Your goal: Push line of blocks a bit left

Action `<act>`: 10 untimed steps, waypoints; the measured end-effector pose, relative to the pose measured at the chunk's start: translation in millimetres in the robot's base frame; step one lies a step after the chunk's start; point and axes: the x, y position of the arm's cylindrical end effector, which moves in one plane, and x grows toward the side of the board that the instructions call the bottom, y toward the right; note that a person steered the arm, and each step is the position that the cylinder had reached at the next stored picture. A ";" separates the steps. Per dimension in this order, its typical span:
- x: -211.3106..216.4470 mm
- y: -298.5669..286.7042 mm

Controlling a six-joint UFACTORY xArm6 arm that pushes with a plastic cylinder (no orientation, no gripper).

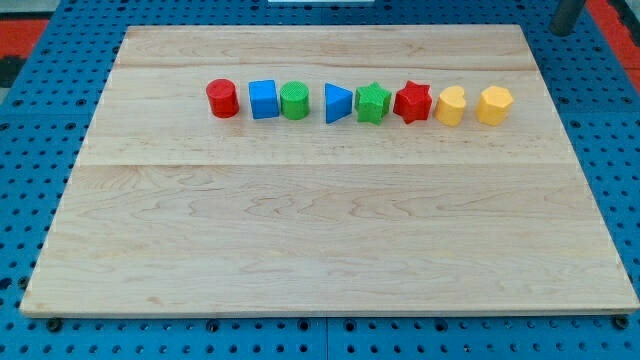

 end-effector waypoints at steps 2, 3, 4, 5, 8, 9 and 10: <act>4.4 0.1; 7.4 -0.2; 7.6 -0.2; 10.7 -1.0; 29.7 0.8; 94.8 -0.6; 113.7 -1.7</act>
